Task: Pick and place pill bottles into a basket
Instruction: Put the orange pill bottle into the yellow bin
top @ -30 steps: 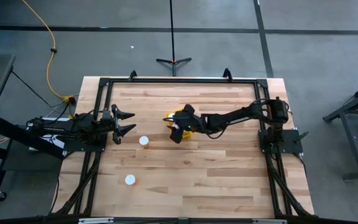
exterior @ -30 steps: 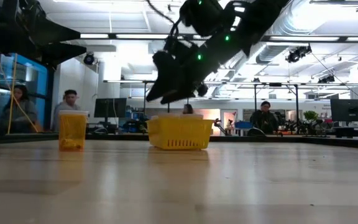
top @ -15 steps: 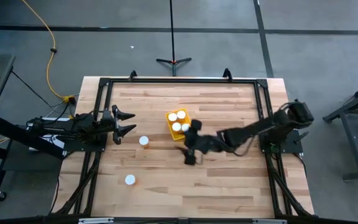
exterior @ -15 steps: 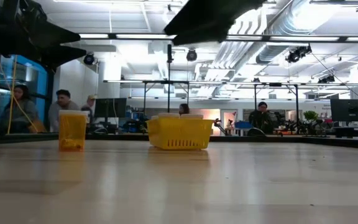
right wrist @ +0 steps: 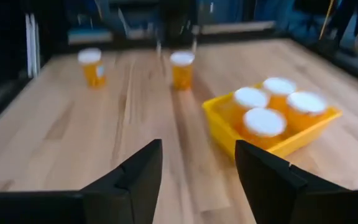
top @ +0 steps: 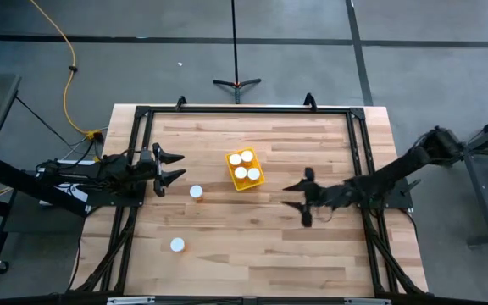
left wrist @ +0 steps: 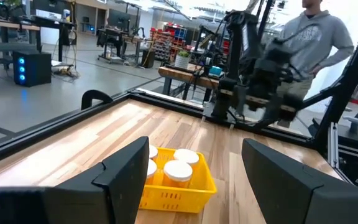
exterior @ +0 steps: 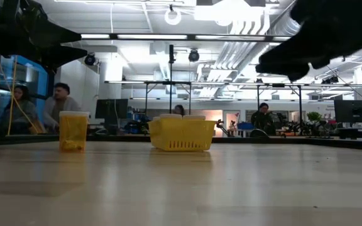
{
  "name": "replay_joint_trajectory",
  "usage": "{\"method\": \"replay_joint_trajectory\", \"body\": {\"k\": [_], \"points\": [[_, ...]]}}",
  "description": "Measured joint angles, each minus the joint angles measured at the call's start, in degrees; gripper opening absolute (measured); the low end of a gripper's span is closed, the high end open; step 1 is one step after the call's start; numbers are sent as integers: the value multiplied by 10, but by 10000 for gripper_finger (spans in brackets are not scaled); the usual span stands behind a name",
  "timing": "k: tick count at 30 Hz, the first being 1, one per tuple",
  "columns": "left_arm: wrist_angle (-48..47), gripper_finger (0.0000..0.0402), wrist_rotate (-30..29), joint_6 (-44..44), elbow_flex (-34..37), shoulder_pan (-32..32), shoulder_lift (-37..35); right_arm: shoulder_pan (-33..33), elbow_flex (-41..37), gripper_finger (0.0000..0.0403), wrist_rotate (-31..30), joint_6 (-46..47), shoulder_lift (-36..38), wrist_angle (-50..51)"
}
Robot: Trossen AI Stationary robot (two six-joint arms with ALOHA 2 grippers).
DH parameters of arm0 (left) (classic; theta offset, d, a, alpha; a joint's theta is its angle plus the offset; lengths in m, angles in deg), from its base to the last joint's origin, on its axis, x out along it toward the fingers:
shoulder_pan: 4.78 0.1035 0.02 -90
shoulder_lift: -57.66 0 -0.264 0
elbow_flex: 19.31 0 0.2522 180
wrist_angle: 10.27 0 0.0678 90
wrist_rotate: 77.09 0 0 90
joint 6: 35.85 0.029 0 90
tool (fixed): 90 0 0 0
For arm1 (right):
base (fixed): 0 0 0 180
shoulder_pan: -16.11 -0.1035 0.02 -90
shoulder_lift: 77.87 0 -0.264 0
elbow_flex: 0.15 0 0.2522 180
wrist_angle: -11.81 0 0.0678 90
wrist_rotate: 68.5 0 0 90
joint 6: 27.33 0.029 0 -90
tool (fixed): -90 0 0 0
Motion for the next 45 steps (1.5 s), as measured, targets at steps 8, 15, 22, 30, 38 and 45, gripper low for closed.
{"method": "replay_joint_trajectory", "body": {"k": [8,15,22,30,38,45], "points": [[0,292,-1,0,0,0,0,101,-130,194,55,-45,171,-90],[0,292,-1,0,0,0,0,191,-106,194,135,-92,289,23],[-17,292,2,0,0,0,0,198,-124,194,102,-122,365,5],[-72,292,16,0,0,0,0,198,-156,194,68,-109,354,-50],[-64,292,72,91,0,0,0,198,-189,194,14,-85,328,-74],[24,292,61,139,0,0,0,198,-189,194,34,-99,322,-80]]}}
